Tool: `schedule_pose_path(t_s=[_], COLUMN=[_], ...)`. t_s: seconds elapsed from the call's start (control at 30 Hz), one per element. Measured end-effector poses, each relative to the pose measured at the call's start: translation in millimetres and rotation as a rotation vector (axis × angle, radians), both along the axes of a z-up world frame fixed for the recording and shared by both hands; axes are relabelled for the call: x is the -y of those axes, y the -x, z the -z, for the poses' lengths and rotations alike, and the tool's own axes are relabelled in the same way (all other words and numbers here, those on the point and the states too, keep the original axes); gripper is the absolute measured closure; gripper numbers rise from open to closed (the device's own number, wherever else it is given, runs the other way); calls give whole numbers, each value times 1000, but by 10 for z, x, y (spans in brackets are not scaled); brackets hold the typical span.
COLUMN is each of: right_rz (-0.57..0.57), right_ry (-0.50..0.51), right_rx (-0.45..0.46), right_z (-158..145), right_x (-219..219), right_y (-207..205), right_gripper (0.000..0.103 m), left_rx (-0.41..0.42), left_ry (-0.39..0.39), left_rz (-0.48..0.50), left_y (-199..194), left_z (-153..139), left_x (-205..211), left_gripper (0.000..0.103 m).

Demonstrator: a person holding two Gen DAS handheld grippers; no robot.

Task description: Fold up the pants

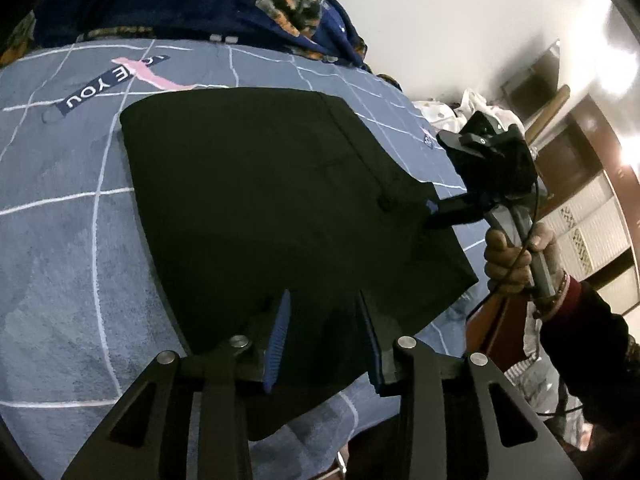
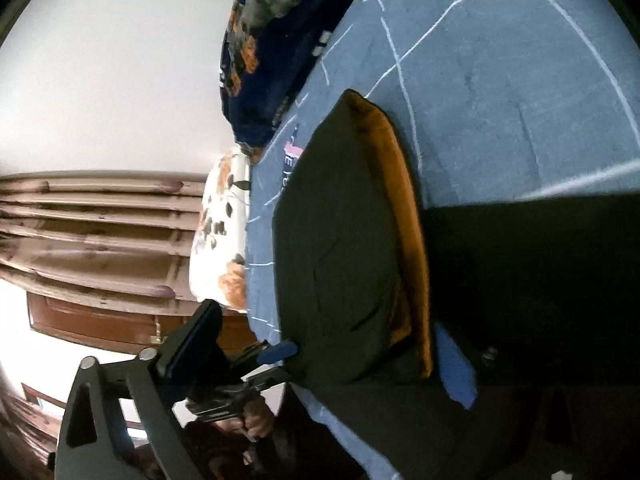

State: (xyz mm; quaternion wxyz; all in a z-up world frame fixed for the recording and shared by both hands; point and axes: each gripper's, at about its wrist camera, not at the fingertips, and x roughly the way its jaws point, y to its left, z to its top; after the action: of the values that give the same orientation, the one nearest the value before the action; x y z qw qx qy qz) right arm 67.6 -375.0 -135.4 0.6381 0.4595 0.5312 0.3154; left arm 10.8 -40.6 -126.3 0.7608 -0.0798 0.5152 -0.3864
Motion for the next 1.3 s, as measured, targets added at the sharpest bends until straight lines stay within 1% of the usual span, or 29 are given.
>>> schedule_pose_path(t_s=[0.03, 0.07, 0.1, 0.13, 0.17, 0.2, 0.23, 0.3, 0.37, 0.43, 0.5, 0.53, 0.6, 0.67, 0.7, 0.77, 0.83, 0.97, 1.03, 1.1, 1.2, 1.27, 1.3], right_rz=[-9, -24, -42, -58, -84, -101, -97, -71, 9, 91, 168, 208, 272, 332, 356, 370, 376, 368, 359, 348, 332, 338, 357], right_ry=[16, 57, 102, 137, 218, 276, 285, 287, 214, 169, 147, 142, 144, 136, 118, 60, 29, -12, -41, -57, -42, -15, -26], right_rx=[4, 5, 4, 2, -11, -27, -27, 26, 97, 134, 159, 157, 125, 42, -1, -21, -14, -16, -37, -35, 2, -12, -19], right_z=[-25, -54, -72, -78, -66, -41, -37, -177, -395, -557, -648, -646, -538, -271, -119, 36, 84, 144, 210, 208, 117, 153, 185], right_x=[-29, -85, -148, -190, -270, -322, -329, -278, -138, 60, 298, 435, 670, 907, 985, 991, 948, 904, 797, 729, 657, 719, 778], right_y=[-30, -76, -119, -150, -175, -179, -171, -100, 48, 267, 540, 687, 916, 1128, 1236, 1327, 1350, 1266, 1162, 1108, 1104, 1157, 1208], right_gripper=[9, 10, 21, 51, 71, 85, 86, 87, 87, 87, 87, 87, 87, 87, 87, 87, 87, 87, 87, 87, 87, 87, 87], left_rx=[-3, -6, -8, -8, -5, -7, -13, -15, -2, 28, 52, 56, 50, 42, 42, 40, 37, 60, 60, 49, 31, 32, 35], left_ry=[0, -1, -7, -15, -26, -32, -40, -31, -6, 11, 20, 20, -3, -31, -39, -65, -84, -92, -82, -76, -80, -82, -85], left_rz=[-1, -2, -5, -8, -11, -14, -21, -36, -45, -45, -33, -24, 4, 26, 30, 34, 33, 20, 1, -13, -13, 2, 9], left_y=[2, 6, 14, 11, 17, 19, 20, 27, 47, 77, 92, 89, 66, 54, 53, 56, 52, 63, 56, 19, -1, 5, 4], left_z=[4, 4, -1, -10, -30, -43, -64, -131, -222, -345, -409, -412, -359, -272, -243, -176, -135, -183, -210, -205, -173, -163, -160], left_x=[0, 1, 1, 4, 4, 0, -8, -47, -75, -56, 1, 39, 158, 260, 281, 335, 359, 314, 267, 242, 247, 288, 312], left_gripper=[68, 68, 67, 67, 67, 66, 65, 64, 60, 45, 38, 36, 36, 36, 36, 36, 36, 36, 36, 36, 36, 36, 36])
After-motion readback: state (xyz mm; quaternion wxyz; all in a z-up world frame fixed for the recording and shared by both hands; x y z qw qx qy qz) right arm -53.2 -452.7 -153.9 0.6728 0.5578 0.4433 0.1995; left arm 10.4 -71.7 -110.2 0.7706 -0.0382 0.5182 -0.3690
